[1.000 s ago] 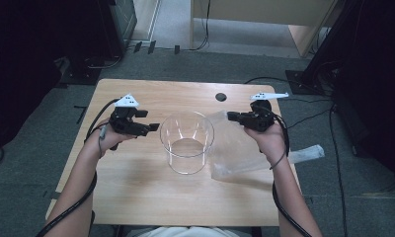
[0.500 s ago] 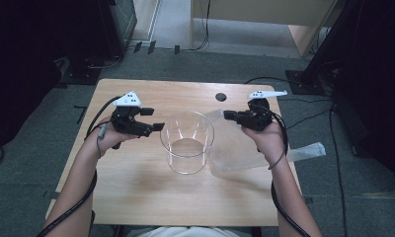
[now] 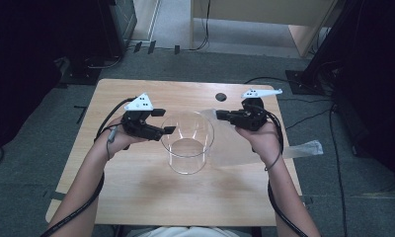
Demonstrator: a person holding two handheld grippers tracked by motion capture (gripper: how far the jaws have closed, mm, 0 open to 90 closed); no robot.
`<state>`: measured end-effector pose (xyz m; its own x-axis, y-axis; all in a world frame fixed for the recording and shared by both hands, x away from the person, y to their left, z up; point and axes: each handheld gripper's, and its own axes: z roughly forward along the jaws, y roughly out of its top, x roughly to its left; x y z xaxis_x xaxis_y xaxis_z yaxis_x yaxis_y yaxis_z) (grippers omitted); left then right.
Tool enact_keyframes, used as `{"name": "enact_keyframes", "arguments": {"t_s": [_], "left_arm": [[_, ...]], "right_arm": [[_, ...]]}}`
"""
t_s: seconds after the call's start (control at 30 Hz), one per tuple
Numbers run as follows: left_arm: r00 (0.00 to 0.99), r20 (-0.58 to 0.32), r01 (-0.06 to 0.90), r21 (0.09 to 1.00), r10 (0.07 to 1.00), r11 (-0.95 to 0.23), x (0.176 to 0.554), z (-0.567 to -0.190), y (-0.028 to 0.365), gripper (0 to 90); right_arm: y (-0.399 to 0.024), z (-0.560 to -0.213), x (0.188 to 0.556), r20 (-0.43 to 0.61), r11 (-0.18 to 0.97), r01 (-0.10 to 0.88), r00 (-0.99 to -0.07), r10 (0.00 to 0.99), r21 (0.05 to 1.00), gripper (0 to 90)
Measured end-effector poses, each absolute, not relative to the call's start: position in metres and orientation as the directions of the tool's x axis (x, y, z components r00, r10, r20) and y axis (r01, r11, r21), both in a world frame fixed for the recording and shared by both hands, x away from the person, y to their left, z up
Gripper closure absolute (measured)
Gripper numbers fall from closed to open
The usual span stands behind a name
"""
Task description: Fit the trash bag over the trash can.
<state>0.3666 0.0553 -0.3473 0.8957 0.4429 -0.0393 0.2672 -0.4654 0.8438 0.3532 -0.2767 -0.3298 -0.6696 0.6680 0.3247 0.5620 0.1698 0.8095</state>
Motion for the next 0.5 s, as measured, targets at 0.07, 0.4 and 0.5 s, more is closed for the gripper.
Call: {"name": "enact_keyframes", "arguments": {"t_s": [0.07, 0.4, 0.5], "left_arm": [[0.902, -0.035, 0.257, 0.843, 0.43, -0.473, 0.364, -0.348, 0.05, 26.3], [0.921, -0.016, 0.215, 0.853, 0.388, -0.476, 0.356, -0.348, 0.033, 26.3], [0.923, -0.015, 0.207, 0.861, 0.383, -0.465, 0.355, -0.347, 0.031, 26.3]], "right_arm": [[-0.273, -0.329, 0.352, 0.325, 0.175, 0.558, -0.679, 0.659, 0.811, 90.0], [-0.253, -0.323, 0.347, 0.303, 0.218, 0.531, -0.722, 0.621, 0.819, 90.0], [-0.247, -0.323, 0.346, 0.297, 0.233, 0.527, -0.732, 0.613, 0.817, 90.0]]}}
